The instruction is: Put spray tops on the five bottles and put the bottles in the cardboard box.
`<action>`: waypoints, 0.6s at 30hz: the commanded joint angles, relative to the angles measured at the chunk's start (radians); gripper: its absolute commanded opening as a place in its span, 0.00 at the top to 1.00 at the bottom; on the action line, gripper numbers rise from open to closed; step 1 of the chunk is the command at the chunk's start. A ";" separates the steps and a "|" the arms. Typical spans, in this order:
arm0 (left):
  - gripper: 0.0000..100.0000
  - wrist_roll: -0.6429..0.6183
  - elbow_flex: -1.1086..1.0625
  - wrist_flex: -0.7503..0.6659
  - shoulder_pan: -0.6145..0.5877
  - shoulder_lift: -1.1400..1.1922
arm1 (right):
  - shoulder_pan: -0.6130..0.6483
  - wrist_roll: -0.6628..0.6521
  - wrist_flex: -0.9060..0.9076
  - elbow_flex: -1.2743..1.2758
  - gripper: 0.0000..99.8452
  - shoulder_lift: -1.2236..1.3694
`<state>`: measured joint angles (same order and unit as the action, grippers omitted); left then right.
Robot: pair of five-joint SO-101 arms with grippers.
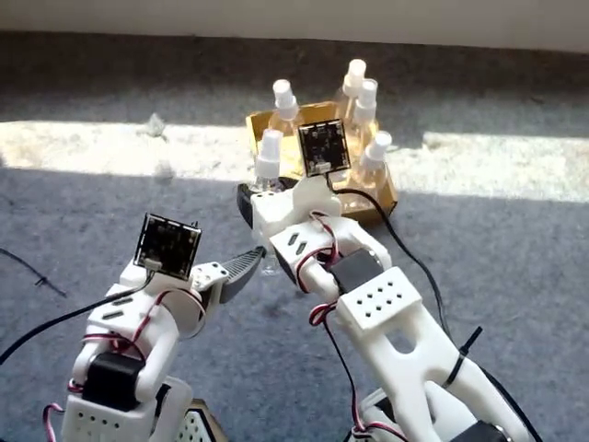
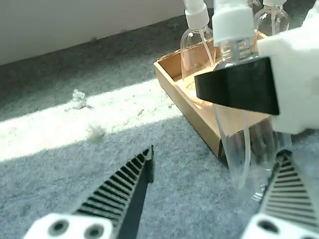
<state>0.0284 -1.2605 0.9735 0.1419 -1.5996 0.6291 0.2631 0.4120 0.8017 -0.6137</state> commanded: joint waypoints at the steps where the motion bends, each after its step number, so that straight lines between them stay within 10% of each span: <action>1: 0.66 -0.009 0.012 -0.071 0.018 0.120 | 0.012 0.008 0.007 -0.059 1.00 -0.104; 18: 0.66 -0.009 0.013 -0.112 -0.012 0.188 | 0.065 -0.041 0.171 -0.062 1.00 -0.205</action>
<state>0.0269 -1.2605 0.8846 0.1389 -1.4093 0.6536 0.2417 0.5823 0.7986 -0.7963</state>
